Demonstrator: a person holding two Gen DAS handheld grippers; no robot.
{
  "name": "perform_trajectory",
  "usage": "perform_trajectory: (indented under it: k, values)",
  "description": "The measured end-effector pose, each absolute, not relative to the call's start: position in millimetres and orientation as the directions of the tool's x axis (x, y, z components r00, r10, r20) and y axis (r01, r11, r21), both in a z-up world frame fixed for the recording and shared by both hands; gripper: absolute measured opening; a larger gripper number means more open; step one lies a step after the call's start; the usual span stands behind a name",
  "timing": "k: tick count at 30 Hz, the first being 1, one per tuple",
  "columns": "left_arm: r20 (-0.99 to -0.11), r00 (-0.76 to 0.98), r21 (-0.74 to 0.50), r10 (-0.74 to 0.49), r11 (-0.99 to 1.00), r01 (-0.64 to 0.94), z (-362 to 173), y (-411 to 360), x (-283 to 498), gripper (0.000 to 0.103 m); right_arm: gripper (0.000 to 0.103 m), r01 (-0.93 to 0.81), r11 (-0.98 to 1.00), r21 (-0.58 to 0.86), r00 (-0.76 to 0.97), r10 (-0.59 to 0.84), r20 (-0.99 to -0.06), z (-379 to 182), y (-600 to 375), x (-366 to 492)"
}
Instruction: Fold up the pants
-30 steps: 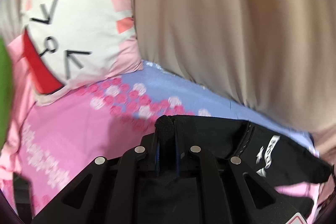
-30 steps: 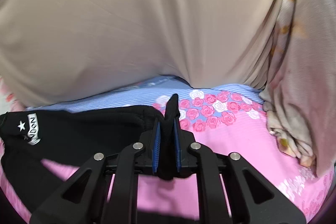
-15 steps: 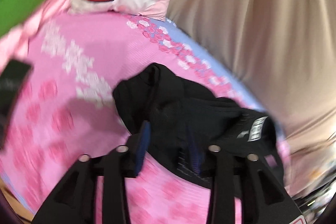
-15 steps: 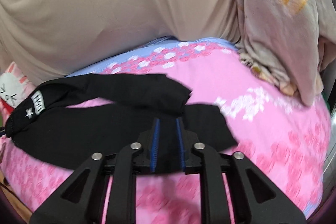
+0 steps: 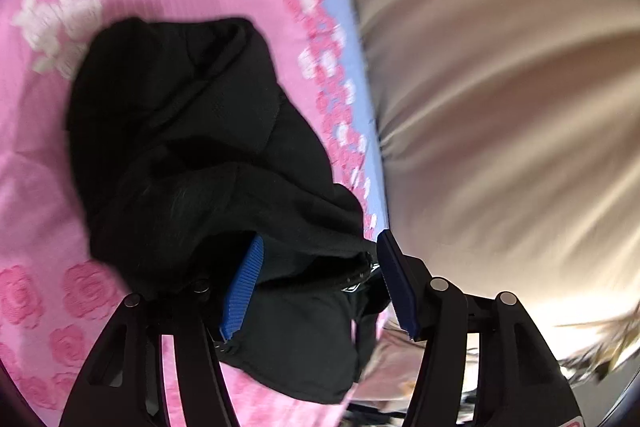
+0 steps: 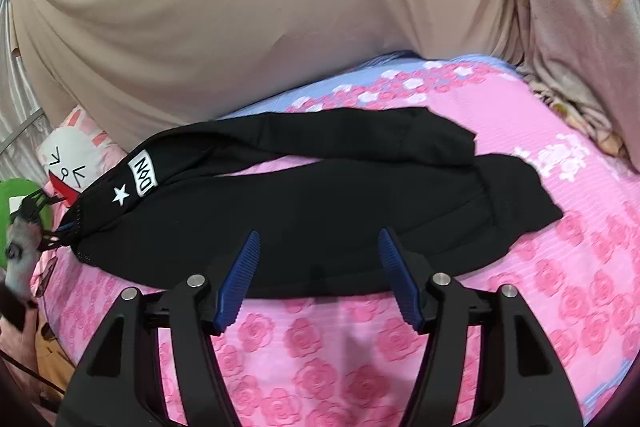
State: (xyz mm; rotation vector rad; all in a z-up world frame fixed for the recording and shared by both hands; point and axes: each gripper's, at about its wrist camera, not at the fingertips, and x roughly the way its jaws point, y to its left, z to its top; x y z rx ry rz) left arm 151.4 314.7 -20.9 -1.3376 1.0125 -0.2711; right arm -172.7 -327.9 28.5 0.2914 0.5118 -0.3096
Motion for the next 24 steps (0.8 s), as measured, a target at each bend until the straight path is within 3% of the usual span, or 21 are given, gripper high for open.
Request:
perform_trajectory:
  k: [2, 3, 4, 7, 12, 17, 20, 24]
  values:
    - [-0.448, 0.526, -0.88, -0.723, 0.25, -0.405, -29.6, 314.4, 161.0, 0.051, 0.064, 0.358, 0.913, 0.194, 0.824, -0.211, -0.526, 27.0, -324.7, -171.5]
    - [-0.443, 0.492, -0.878, -0.749, 0.253, -0.406, -31.0, 312.2, 165.2, 0.023, 0.064, 0.358, 0.913, 0.196, 0.823, -0.21, -0.528, 27.1, -324.3, -171.0]
    - [-0.438, 0.466, -0.88, -0.769, 0.261, -0.396, -30.4, 309.8, 165.2, 0.002, 0.065, 0.359, 0.912, 0.198, 0.822, -0.208, -0.53, 27.4, -324.1, -170.8]
    - [-0.466, 0.448, -0.878, -0.763, 0.336, -0.34, -13.6, 307.4, 150.8, 0.002, 0.066, 0.36, 0.909, 0.208, 0.823, -0.205, -0.529, 30.5, -326.4, -171.2]
    - [-0.49, 0.437, -0.871, -0.754, 0.406, -0.276, 0.3, 303.5, 112.1, 0.002, 0.077, 0.358, 0.881, 0.309, 0.844, -0.164, -0.511, 42.1, -350.1, -168.8]
    - [-0.497, 0.416, -0.867, -0.762, 0.415, -0.276, -16.2, 304.9, 98.0, 0.002, 0.081, 0.329, 0.802, 0.499, 0.859, -0.035, -0.51, 45.3, -391.0, -134.1]
    - [-0.511, 0.414, -0.859, -0.753, 0.439, -0.261, -19.4, 302.3, 97.8, 0.002, 0.081, 0.284, 0.691, 0.664, 0.882, 0.083, -0.463, 39.4, -419.6, -99.4]
    - [-0.534, 0.416, -0.846, -0.736, 0.469, -0.255, -17.5, 300.3, 105.3, 0.002, 0.082, 0.241, 0.687, 0.685, 0.878, 0.146, -0.455, 47.3, -413.9, -44.7]
